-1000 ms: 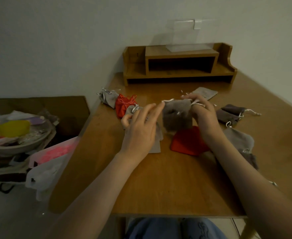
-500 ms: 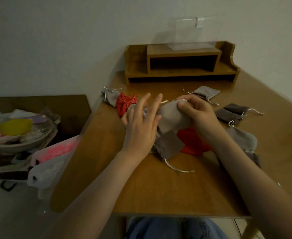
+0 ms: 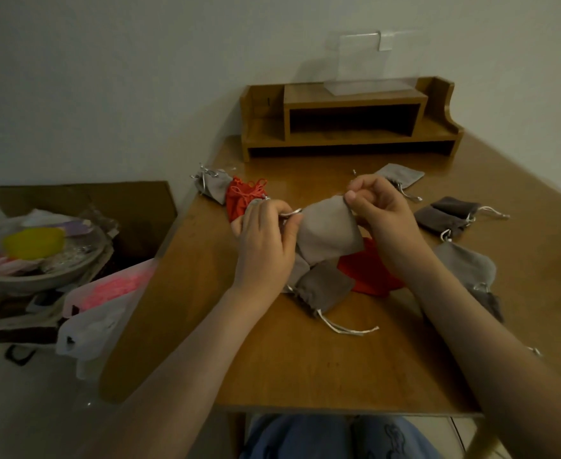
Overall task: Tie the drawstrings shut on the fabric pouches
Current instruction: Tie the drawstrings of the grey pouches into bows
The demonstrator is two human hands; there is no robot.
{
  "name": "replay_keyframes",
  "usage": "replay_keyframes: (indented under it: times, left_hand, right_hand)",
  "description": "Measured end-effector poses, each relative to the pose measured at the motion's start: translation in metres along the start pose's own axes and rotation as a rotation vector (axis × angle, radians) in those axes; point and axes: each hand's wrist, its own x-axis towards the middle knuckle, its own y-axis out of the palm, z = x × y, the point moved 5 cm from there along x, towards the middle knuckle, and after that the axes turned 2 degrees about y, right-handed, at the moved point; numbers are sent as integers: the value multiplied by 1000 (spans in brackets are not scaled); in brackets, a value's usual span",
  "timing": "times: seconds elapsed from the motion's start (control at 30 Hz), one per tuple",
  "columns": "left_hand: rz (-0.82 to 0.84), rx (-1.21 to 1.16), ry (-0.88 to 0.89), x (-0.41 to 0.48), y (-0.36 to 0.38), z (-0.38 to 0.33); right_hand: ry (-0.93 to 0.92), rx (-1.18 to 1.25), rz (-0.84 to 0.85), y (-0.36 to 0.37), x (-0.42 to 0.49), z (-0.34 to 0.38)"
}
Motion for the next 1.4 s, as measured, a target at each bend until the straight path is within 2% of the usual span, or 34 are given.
replay_keyframes:
  times: [0.17,0.33,0.4,0.43,0.53,0.57,0.7,0.83,0.9,1.0,1.17,1.4]
  left_hand:
    - [-22,8,-17,-1,0,4]
    - [-50,-86,-150,3,-9,6]
    - [-16,-261,-268,5,-10,8]
    - [1,-421,-363,6,-10,10]
    - [28,-1086,-674,8,-2,11]
    - [48,-1237,-738,9,1,11]
    - [117,-1447,-848,11,6,8]
    - [155,-1628,-898,10,6,1]
    - [172,-1658,-895,9,6,-1]
    - [217,-1545,-873,9,7,2]
    - [319,-1391,-860,6,11,3]
    - [502,-1203,-1037,-8,20,2]
  right_hand:
    - [-3,55,-28,-4,1,-1]
    - [32,325,-223,-28,8,-3]
    - [54,366,-248,-31,10,-6]
    - [77,380,-234,-29,10,-8]
    - [132,442,-167,-22,11,-12]
    - [151,460,-152,-22,12,-11]
    - [257,551,-68,-15,10,-11]
    - [318,680,96,1,2,-4]
    - [378,721,128,5,-1,-1]
    - [438,660,172,10,-4,-3]
    - [400,764,342,14,-1,-5]
    - [315,382,430,25,-9,-3]
